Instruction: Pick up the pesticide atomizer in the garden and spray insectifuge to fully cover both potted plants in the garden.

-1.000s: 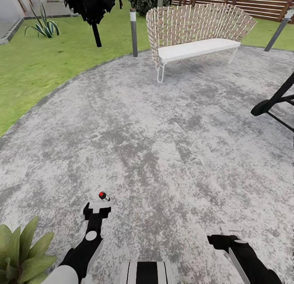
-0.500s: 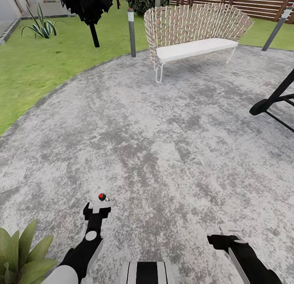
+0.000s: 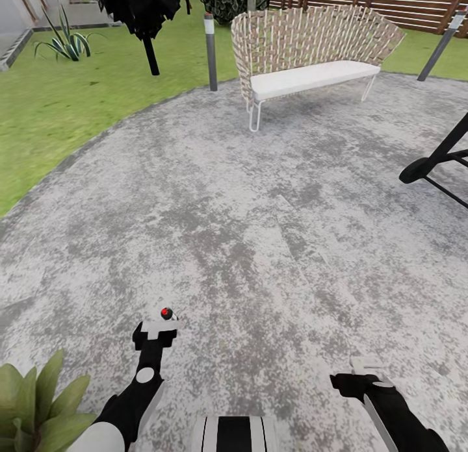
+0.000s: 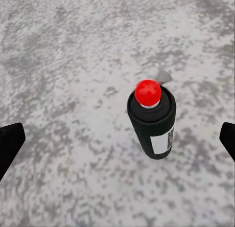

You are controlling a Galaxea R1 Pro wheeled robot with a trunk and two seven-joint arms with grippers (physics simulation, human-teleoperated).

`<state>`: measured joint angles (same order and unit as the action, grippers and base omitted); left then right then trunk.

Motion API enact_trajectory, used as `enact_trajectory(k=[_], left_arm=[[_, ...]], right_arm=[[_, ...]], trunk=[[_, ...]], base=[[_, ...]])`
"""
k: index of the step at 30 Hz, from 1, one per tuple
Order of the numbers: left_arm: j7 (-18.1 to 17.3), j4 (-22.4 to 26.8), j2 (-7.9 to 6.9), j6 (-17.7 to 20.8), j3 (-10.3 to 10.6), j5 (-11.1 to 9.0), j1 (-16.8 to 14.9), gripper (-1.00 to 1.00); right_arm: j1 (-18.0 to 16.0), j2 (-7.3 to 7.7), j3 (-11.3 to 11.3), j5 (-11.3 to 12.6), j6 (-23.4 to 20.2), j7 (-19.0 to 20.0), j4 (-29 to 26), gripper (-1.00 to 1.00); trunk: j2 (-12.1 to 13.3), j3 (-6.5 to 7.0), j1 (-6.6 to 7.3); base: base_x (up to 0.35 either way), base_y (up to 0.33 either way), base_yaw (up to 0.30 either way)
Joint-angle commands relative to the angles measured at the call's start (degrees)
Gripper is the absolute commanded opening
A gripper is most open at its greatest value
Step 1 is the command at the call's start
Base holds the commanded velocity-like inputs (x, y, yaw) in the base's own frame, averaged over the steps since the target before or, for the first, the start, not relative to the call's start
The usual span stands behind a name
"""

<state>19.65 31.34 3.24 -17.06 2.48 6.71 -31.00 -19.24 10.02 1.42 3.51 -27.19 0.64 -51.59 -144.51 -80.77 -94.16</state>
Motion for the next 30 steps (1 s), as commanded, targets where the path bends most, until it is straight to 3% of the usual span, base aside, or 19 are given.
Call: enact_trajectory(k=[1,30], left_arm=[[0.6,-0.1,-0.02,0.0,0.2,0.6,0.0,1.00],[0.6,-0.1,0.01,-0.1,0.2,0.6,0.0,1.00]], right_arm=[[0.0,0.00,0.1,0.4,-0.3,0.1,-0.1,1.00],[0.0,0.00,0.1,0.4,-0.2,0.1,-0.1,1.00]], trunk=[[0.0,-0.04,0.01],[0.0,-0.04,0.01]], base=[[0.000,0.034,0.000],[0.012,0.037,0.000]])
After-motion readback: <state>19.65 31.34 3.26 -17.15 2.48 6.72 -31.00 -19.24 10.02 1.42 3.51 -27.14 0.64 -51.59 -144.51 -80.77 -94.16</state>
